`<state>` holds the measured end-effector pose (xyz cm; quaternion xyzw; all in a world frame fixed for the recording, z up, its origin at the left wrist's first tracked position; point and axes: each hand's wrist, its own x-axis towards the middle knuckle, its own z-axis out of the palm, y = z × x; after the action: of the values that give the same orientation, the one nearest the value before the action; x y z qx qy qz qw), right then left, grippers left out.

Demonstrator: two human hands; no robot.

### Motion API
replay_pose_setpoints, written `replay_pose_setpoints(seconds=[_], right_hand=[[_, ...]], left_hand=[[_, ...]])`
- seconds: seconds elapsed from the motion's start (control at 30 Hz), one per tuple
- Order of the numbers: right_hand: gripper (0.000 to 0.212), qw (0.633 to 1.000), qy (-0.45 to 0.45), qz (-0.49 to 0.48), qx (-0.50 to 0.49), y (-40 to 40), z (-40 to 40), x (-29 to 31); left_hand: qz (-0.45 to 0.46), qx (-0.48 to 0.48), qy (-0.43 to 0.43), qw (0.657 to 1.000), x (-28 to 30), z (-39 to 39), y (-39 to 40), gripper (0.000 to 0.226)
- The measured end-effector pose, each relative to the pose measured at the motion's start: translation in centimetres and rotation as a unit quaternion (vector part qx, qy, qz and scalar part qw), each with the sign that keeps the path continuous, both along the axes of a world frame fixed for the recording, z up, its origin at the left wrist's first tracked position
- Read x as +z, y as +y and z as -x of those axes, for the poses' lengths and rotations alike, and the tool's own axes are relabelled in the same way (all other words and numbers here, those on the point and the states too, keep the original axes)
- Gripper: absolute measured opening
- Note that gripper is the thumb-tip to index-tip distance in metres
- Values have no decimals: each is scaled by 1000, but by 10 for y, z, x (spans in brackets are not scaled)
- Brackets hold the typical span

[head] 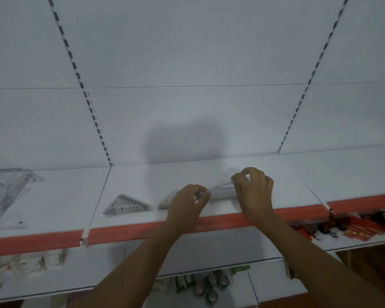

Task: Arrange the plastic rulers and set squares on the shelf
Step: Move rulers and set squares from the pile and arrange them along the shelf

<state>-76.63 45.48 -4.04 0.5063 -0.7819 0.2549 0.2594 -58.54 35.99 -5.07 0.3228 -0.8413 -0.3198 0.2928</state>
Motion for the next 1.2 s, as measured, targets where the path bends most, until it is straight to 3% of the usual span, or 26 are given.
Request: replay_pose_setpoints(seconds=[0.03, 0.13, 0.3, 0.53, 0.77, 0.93, 1.1, 1.2], right_hand=[[9, 1000, 7, -12, -8, 11, 8, 0], [27, 998, -33, -54, -17, 43, 27, 1], [11, 988, -129, -88, 3, 92, 54, 4], [38, 983, -141, -116, 24, 131, 83, -1], [33, 984, -107, -136, 44, 116, 89, -8], [38, 987, -75, -136, 43, 86, 88, 1], [41, 983, -86, -159, 45, 57, 86, -4], [38, 977, -102, -175, 64, 46, 89, -9]], left_hand=[[9, -14, -7, 1000, 0, 9, 5, 23], [26, -31, -24, 999, 6, 36, 21, 27], [11, -37, -4, 999, 13, 73, 44, 18], [51, -48, 6, 998, 10, 103, 69, 13], [92, -72, -42, 992, -1, 94, 49, 31], [125, -53, -48, 990, -1, 85, 22, 30], [182, -19, -74, 980, -6, 69, -4, 31], [172, -9, -111, 979, -11, 63, -9, 32]])
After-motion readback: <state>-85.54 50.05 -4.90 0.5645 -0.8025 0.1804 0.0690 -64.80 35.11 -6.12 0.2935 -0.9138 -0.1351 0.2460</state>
